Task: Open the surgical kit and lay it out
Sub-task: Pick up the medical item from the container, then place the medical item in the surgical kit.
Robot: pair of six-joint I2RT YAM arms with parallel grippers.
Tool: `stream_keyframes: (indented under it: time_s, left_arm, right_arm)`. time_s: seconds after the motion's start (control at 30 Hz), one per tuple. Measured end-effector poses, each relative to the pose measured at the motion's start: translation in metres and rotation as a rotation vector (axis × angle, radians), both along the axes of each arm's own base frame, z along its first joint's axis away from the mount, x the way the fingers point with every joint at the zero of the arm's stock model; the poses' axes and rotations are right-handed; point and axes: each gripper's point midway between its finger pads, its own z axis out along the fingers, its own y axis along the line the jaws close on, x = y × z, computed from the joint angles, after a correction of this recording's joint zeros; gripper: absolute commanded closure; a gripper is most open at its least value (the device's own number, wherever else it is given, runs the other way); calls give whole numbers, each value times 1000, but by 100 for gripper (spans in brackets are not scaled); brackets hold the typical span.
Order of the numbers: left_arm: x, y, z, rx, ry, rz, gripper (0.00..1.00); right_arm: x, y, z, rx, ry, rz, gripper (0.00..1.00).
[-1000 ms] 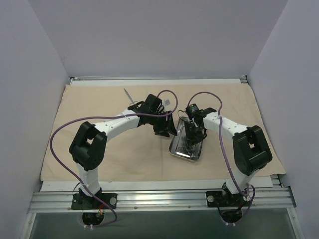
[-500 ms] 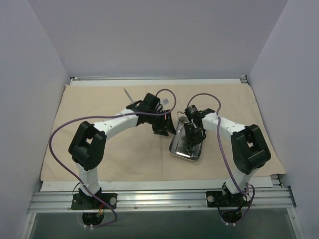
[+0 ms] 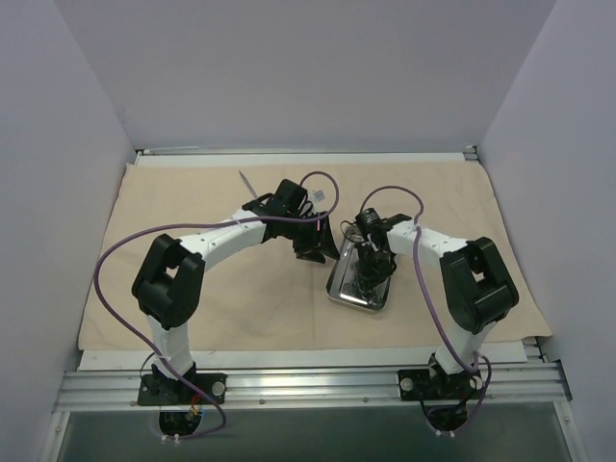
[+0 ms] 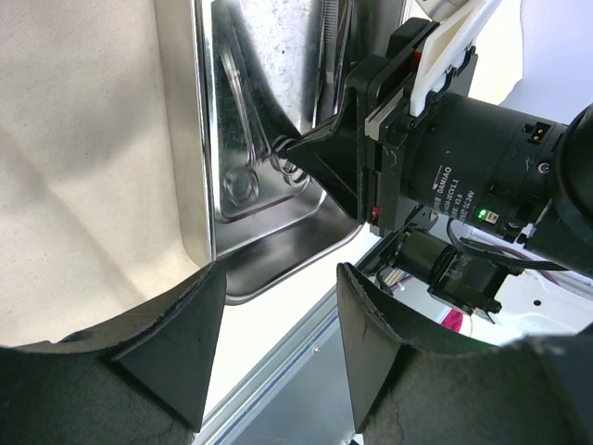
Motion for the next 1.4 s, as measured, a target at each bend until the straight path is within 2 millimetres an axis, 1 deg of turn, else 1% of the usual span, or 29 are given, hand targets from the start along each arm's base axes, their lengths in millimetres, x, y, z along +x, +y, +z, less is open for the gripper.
stream_keyframes:
  time_s: [0.07, 0.1, 0.37, 0.47, 0.57, 0.63, 0.8, 0.93, 1.07, 1.23, 1.3, 1.4]
  left_arm:
    - [1, 1, 0, -1, 1, 2, 40]
    - [1, 1, 0, -1, 1, 1, 40]
    - [0, 0, 2, -11, 8, -5, 40]
    - [-1, -1, 4, -24, 12, -14, 40]
    - [-2, -4, 6, -43, 20, -26, 40]
    - [-3, -6, 7, -56, 25, -32, 40]
    - [-3, -9, 7, -68, 41, -29, 40]
    - [-3, -11, 9, -85, 47, -32, 38]
    - [-4, -16, 15, -120, 57, -37, 38]
    - [-3, -23, 17, -157, 70, -44, 38]
    - [-3, -24, 18, -164, 74, -47, 38]
    - [-3, -27, 22, -187, 77, -50, 39]
  right_arm:
    - [2, 1, 0, 2, 0, 1, 99]
    - [3, 2, 0, 1, 2, 2, 100]
    - [4, 2, 4, -13, 7, 26, 100]
    - [8, 3, 10, -6, 1, 32, 100]
    - [14, 6, 18, 39, -4, 29, 100]
    - [16, 2, 22, 72, 0, 9, 100]
    - [25, -14, 35, 131, -9, -54, 100]
    - [23, -18, 47, 164, -16, -67, 100]
    - [22, -12, 67, 211, -33, -56, 100]
    - [32, -2, 94, 269, -84, -41, 100]
    - [35, 1, 101, 286, -96, -36, 100]
    - [36, 4, 108, 307, -101, -32, 100]
